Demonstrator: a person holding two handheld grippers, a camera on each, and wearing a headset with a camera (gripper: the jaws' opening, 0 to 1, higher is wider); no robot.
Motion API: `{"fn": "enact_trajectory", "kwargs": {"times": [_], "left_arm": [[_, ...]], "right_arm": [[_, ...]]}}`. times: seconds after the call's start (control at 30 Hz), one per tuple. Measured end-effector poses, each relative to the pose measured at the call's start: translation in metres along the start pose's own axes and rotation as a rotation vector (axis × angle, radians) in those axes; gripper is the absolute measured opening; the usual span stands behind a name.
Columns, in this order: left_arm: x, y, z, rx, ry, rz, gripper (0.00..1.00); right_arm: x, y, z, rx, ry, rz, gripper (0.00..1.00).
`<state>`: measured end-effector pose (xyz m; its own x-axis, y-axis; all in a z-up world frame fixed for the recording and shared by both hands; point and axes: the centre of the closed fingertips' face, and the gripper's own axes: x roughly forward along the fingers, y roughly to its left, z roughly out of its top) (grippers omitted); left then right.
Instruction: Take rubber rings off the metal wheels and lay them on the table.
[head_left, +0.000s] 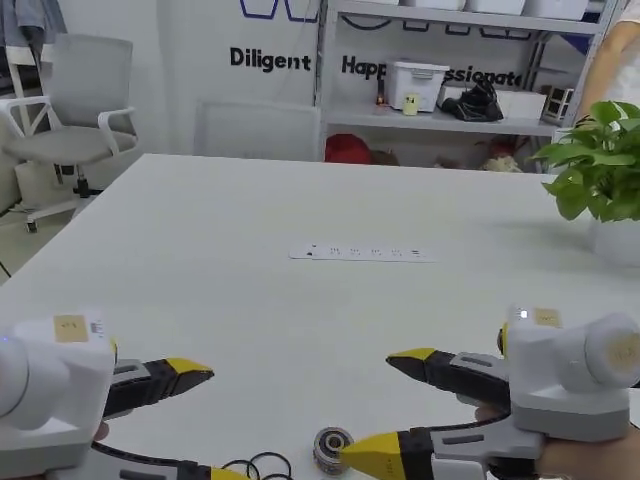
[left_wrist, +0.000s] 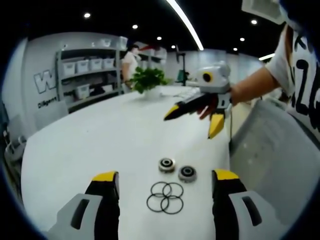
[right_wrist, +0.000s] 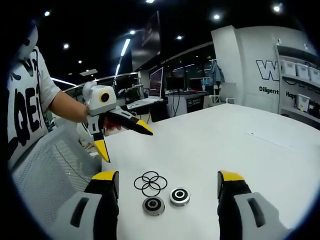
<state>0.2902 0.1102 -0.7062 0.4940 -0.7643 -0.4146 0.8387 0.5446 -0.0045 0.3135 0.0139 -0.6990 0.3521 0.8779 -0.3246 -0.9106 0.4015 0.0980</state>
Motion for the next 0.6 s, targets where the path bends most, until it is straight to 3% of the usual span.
{"fn": "enact_trajectory", "kwargs": {"times": [0.6], "left_arm": [[-0.005, -0.003, -0.002, 0.014, 0.011, -0.005, 0.80]], "right_arm": [[-0.023, -0.002, -0.010, -0.015, 0.016, -0.028, 0.82]]}}
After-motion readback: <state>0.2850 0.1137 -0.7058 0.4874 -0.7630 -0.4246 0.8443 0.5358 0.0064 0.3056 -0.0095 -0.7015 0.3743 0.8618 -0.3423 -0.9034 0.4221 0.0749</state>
